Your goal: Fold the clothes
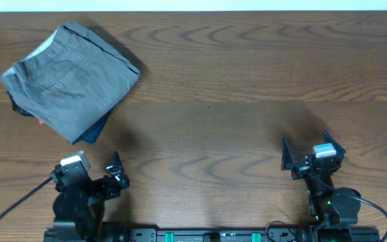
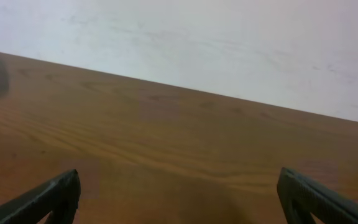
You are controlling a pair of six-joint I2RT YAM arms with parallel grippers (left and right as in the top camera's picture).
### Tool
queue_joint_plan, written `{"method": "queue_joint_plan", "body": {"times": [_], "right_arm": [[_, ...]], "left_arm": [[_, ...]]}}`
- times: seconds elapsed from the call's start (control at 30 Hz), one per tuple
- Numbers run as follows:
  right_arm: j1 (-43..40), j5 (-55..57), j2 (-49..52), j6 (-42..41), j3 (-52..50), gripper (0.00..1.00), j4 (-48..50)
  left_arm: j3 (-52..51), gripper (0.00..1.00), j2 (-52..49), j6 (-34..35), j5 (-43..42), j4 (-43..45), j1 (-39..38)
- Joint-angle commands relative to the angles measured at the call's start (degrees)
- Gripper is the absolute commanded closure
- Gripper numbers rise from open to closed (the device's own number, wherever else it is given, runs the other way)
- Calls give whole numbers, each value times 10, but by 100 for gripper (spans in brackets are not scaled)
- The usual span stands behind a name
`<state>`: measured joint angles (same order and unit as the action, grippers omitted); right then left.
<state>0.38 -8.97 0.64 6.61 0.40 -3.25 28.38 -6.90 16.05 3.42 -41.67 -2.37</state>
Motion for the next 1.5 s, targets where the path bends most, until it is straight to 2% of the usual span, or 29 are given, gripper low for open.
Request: {"method": "queue_joint_plan", "body": {"times": [0.0,0.37,1.47], "right_arm": [[5,6,-3,8,-1,1,-2],[5,6,-3,8,-1,1,-2],[5,6,-3,8,-1,1,-2]], "left_arm": [[-65,2,50,-10,7,49,5],[-274,2,68,-9,0,397,5],[-282,2,67,-8,0,379,4]]}}
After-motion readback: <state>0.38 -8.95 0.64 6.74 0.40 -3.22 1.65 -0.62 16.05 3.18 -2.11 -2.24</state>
